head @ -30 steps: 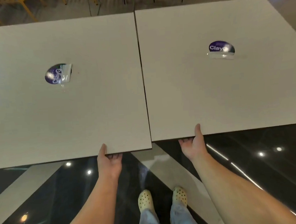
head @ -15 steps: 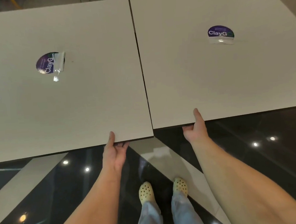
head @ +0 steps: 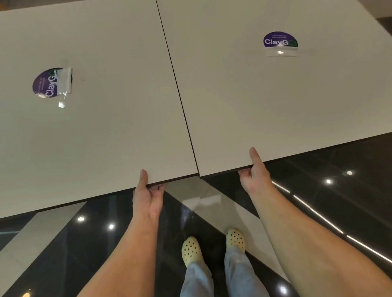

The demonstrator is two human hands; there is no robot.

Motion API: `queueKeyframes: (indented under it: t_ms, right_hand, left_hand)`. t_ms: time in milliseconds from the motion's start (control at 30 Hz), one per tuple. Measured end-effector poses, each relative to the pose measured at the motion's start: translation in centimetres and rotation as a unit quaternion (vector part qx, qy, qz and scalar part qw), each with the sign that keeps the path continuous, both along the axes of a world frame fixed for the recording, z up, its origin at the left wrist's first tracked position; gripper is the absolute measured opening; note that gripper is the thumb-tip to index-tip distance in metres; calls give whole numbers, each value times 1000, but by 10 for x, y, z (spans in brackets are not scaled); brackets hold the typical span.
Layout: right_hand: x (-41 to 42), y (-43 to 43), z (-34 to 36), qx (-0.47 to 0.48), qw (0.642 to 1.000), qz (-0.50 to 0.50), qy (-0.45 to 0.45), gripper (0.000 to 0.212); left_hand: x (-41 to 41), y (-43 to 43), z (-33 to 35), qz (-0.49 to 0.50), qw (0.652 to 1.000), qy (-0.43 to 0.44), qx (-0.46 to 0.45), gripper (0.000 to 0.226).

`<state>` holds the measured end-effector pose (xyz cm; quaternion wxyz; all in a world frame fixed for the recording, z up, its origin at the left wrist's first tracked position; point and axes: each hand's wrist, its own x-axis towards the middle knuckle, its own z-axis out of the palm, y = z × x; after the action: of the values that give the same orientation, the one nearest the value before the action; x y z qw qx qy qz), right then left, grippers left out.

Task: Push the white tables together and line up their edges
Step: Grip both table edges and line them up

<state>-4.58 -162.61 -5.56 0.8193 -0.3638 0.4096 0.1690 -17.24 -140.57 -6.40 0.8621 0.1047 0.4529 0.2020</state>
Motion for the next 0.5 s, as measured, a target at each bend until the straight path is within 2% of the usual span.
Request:
queueKeyframes:
  t_ms: [233, 500]
  right_hand:
    - [0, 7, 6, -29, 1000, 0, -4, 42]
    - [3, 23, 8, -46, 999, -11, -1, 43]
  left_hand:
    - [-5, 4, 3, -18, 1000, 7, -2, 44]
    - [-6, 3, 5, -9, 1000, 17, -11, 45]
